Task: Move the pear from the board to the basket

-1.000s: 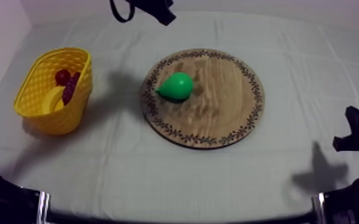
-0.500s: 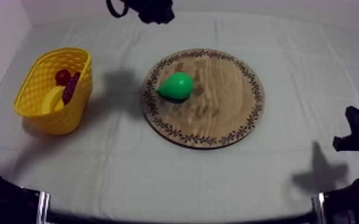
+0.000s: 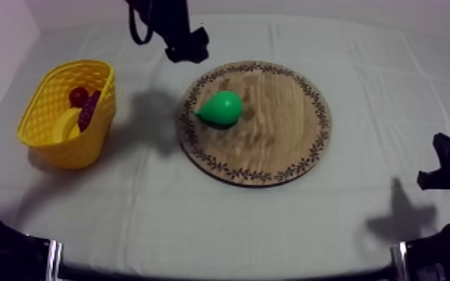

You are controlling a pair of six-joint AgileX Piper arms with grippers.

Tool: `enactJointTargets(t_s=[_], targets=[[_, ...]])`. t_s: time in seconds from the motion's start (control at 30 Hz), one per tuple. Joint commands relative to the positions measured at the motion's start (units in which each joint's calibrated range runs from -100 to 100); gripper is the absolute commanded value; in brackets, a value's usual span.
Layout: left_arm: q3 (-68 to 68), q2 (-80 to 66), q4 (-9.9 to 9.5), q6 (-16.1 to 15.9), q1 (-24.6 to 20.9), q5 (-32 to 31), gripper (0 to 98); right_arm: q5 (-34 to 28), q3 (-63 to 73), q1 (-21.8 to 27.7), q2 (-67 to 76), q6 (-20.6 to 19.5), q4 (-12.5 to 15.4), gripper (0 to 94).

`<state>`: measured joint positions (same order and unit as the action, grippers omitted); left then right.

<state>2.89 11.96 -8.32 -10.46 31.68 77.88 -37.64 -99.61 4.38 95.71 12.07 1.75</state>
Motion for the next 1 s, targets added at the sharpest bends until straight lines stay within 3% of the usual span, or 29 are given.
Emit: enactJointTargets(t_s=[0.0, 0.3, 0.97], targets=[[-0.91, 0.63, 0.41, -0.21, 0.02, -0.33, 95.8, -0.02, -0.05, -0.02, 0.05, 0.01, -0.02, 0.3], [-4.24, 5.47, 2.97, -0.28, 0.18, -4.24, 95.2, -0.02, -0.05, -0.02, 0.05, 0.01, -0.02, 0.3], [-4.41, 20.06, 3.06, 2.29, 2.42, -15.27, 94.5, -0.02, -0.05, -0.02, 0.05, 0.01, -0.02, 0.3]])
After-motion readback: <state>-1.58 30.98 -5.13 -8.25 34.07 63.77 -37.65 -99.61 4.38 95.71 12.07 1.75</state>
